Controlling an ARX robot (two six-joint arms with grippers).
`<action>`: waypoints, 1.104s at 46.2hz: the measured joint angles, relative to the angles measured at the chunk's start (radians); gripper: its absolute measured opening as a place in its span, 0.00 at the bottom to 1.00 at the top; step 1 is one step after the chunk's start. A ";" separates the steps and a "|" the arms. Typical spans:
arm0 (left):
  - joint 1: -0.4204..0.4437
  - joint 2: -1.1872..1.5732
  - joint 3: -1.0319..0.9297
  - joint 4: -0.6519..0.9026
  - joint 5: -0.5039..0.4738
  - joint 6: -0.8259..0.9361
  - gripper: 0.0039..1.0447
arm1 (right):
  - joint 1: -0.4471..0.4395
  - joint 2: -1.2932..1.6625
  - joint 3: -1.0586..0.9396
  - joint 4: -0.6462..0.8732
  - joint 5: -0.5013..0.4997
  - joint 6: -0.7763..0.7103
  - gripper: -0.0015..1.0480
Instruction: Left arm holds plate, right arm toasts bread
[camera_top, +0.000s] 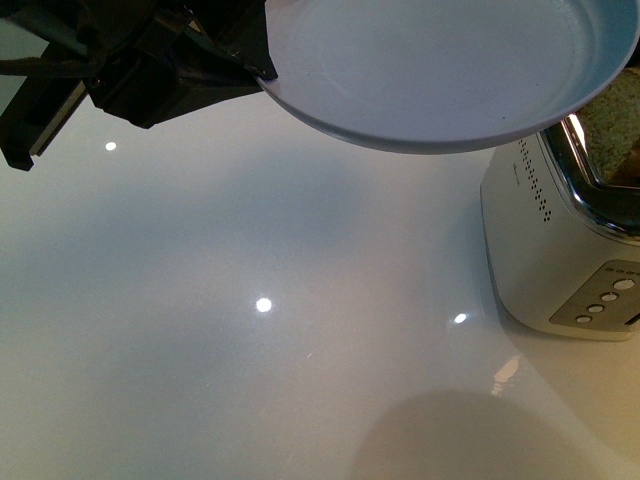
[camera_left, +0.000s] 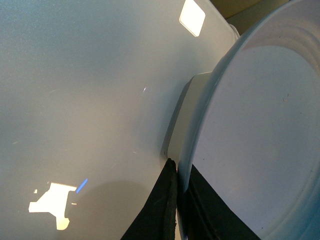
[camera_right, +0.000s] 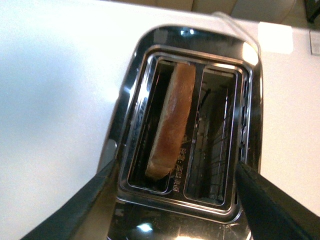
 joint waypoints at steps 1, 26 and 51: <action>0.000 0.000 0.000 0.000 0.000 0.000 0.03 | -0.006 -0.021 -0.003 -0.002 -0.011 0.000 0.70; 0.000 0.000 0.000 0.000 0.000 0.000 0.03 | -0.151 -0.575 -0.294 0.230 -0.129 0.028 0.76; 0.000 0.000 0.000 0.000 0.000 0.000 0.03 | -0.011 -0.833 -0.635 0.415 0.017 0.093 0.02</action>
